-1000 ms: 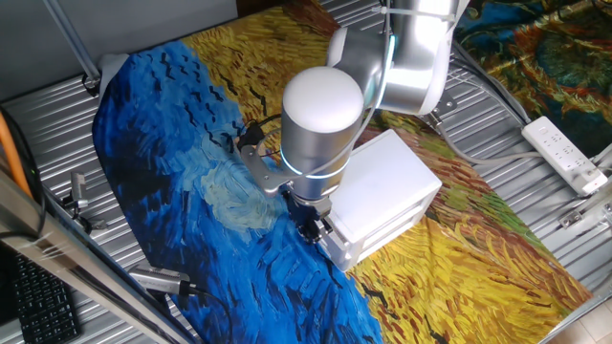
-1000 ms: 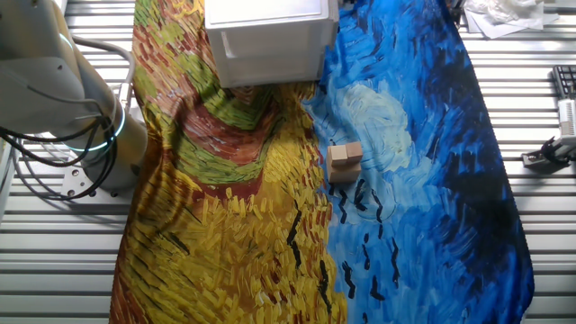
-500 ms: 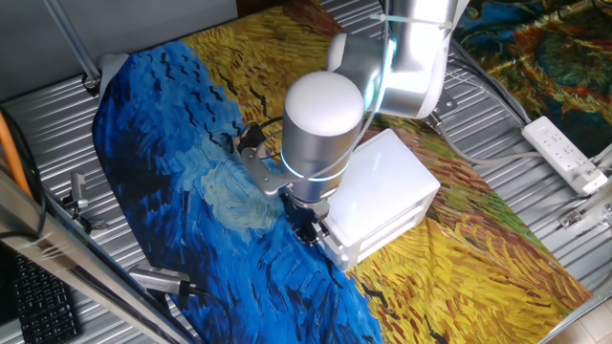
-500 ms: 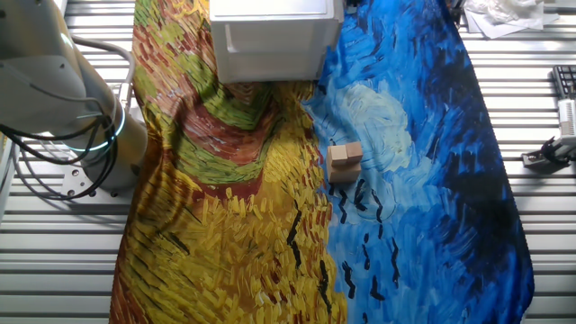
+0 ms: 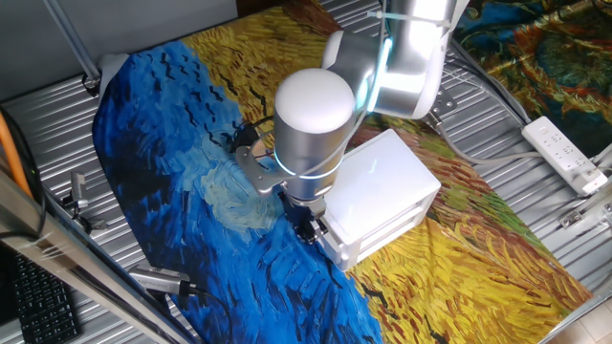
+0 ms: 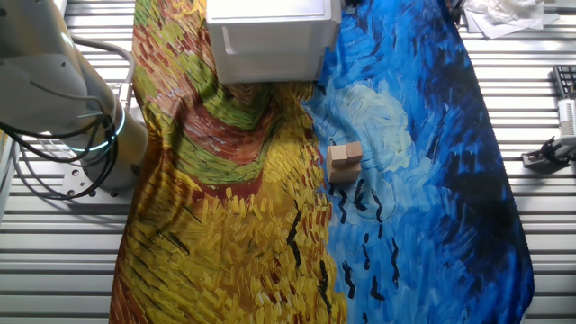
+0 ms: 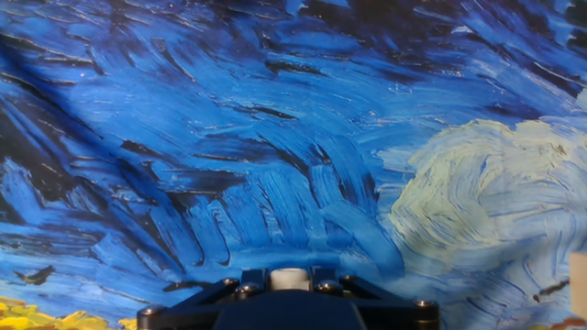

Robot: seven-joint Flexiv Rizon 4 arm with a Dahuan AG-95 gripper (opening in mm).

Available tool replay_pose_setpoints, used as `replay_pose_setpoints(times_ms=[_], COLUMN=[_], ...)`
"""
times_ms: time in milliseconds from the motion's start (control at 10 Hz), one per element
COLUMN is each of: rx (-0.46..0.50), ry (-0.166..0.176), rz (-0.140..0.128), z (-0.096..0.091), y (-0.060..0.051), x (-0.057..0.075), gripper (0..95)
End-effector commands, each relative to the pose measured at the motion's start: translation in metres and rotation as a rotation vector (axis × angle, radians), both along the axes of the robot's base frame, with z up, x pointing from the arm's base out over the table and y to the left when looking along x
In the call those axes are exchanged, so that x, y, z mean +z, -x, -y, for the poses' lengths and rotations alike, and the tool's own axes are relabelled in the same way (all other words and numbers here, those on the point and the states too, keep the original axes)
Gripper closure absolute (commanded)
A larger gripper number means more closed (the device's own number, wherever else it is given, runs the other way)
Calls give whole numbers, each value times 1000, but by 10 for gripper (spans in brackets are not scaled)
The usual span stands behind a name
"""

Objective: Take something out of a drawer

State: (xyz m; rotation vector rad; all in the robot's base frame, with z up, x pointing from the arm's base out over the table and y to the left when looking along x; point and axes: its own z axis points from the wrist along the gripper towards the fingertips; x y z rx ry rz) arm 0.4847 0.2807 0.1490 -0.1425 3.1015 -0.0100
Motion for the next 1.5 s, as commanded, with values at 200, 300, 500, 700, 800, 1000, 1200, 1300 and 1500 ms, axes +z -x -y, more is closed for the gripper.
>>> replay_pose_setpoints(times_ms=[200, 300, 500, 700, 800, 1000, 1200, 1300, 1500], rx=[-2, -3, -5, -7, -7, -5, -8, -9, -9], ry=[2, 3, 4, 4, 3, 0, -1, -1, -3], rz=[-9, -13, -22, -32, -34, -33, -30, -30, -30], z=[2, 2, 1, 1, 2, 4, 4, 4, 5], y=[1, 1, 0, 0, 0, -1, -1, -1, -1], x=[4, 5, 10, 16, 17, 18, 18, 18, 15], gripper=[950, 950, 950, 950, 950, 950, 950, 950, 950])
